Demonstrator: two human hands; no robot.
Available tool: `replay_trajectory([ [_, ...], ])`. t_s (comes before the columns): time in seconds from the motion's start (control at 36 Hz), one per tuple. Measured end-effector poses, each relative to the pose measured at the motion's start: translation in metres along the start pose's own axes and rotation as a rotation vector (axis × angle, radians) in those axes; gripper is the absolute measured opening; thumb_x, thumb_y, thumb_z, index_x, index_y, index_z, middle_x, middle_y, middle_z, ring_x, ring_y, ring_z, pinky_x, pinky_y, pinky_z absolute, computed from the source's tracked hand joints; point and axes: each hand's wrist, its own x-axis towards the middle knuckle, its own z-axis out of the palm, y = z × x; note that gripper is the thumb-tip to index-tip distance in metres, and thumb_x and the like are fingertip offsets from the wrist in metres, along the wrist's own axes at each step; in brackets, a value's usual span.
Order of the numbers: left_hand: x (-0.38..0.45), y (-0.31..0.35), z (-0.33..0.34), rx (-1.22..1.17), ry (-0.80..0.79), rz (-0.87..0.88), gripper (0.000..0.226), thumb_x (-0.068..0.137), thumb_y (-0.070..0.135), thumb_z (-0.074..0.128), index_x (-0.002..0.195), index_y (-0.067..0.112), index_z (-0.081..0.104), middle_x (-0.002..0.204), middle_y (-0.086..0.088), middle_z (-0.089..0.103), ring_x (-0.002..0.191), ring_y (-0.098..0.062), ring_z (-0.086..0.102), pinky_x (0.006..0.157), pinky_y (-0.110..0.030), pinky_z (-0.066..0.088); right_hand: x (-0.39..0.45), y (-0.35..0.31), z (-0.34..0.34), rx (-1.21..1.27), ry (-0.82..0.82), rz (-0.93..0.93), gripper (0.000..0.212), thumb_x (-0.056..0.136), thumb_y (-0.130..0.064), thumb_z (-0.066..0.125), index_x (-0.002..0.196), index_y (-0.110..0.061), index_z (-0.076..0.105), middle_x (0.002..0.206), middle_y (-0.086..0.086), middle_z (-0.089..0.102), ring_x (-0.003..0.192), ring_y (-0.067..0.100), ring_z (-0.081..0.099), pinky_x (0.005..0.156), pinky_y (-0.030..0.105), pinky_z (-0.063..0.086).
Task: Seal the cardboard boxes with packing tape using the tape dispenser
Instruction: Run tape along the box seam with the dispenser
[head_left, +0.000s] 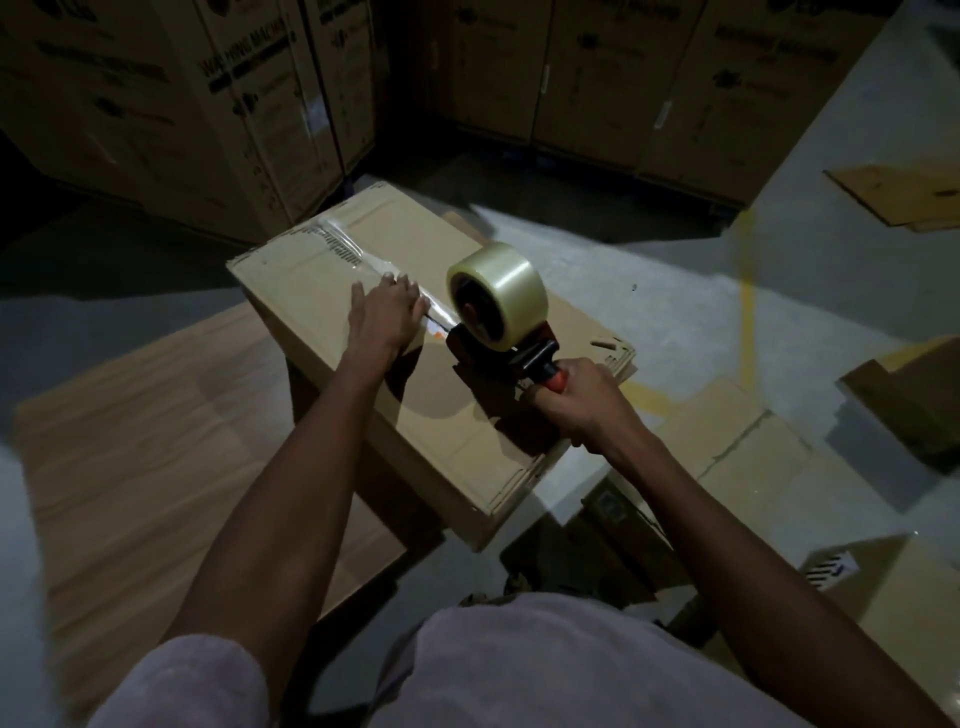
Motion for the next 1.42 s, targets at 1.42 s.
replay_trajectory([
  [1.42, -0.041, 0.045, -0.01, -0.241, 0.094, -0.093, 0.042, 0.101, 0.042, 0.056, 0.122, 0.01, 0.073, 0.128, -0.016, 0.066, 0.117, -0.036, 0.061, 0.106, -0.045, 0.04, -0.027, 0.048, -0.006, 0.137, -0.063, -0.066, 0.029, 0.094, -0.029, 0.071, 0.075, -0.011, 0.059, 0.059, 0.006, 0.062, 0.035, 0.006, 0.051, 0.037, 0.02, 0.038],
])
